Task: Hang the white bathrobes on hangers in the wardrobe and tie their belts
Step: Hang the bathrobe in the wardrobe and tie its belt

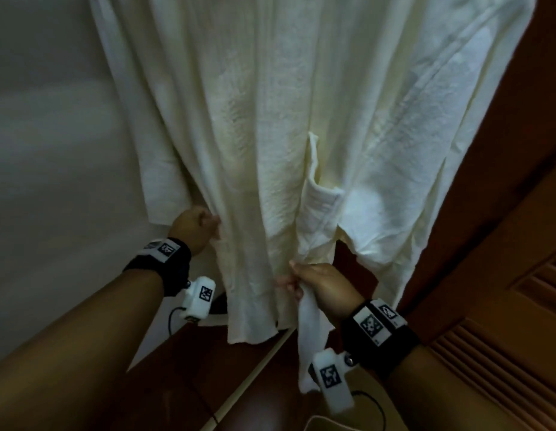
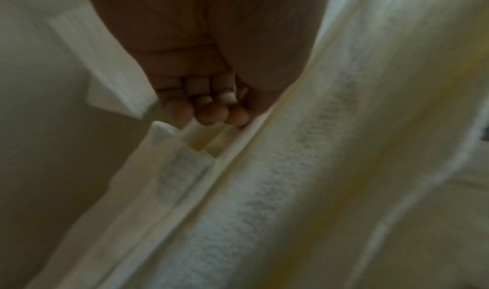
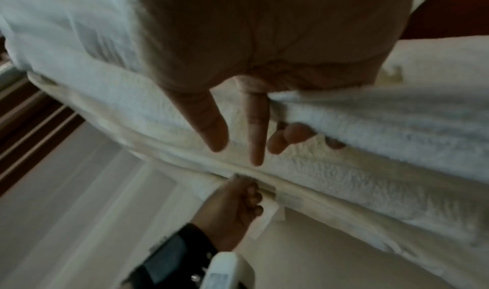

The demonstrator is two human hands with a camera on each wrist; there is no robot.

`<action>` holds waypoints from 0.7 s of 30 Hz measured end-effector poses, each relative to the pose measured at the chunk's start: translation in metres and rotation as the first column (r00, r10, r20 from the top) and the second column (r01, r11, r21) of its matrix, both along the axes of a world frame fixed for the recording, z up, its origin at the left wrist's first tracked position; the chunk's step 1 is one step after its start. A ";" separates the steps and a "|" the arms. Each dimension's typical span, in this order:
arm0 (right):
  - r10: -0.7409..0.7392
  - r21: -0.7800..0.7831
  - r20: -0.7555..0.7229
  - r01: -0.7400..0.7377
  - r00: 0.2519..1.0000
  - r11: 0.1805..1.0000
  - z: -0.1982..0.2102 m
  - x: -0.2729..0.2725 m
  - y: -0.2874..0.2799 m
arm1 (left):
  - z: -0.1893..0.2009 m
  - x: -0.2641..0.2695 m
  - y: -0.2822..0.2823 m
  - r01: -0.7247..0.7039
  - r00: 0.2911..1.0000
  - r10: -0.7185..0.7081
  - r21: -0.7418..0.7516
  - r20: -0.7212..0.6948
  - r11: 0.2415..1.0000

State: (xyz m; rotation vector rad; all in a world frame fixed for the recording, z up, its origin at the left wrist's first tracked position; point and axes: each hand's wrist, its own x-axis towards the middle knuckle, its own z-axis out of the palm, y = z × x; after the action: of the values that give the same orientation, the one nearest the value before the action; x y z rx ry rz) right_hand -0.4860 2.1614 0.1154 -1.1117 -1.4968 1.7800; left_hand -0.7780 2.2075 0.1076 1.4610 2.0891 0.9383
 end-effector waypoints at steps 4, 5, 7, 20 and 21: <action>0.038 0.186 0.187 -0.073 0.982 0.980 -0.012 -0.014 0.006 | 0.011 0.031 -0.018 0.203 0.970 -0.194 0.052 -0.149 0.978; 0.012 0.208 0.232 -0.062 0.973 0.976 -0.014 -0.020 0.006 | 0.010 0.034 -0.019 0.170 0.976 -0.158 0.072 -0.151 0.983; -0.060 0.254 0.278 -0.014 0.959 0.967 -0.017 -0.028 0.006 | 0.011 0.031 -0.019 -0.078 0.997 0.074 0.101 0.035 0.992; -0.015 0.315 0.352 -0.104 0.936 0.943 -0.022 -0.058 -0.007 | 0.035 0.053 -0.053 0.240 0.971 -0.238 0.077 -0.029 0.968; -0.036 0.361 0.376 -0.110 0.926 0.926 -0.023 -0.062 -0.007 | 0.040 0.063 -0.063 0.271 0.961 -0.264 0.091 -0.081 0.958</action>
State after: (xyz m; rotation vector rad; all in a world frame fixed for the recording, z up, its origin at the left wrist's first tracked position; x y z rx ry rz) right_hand -0.5481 2.1539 0.0927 -1.2722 -1.9968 1.2610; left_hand -0.7145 2.1441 0.1479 1.7979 1.8489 0.9094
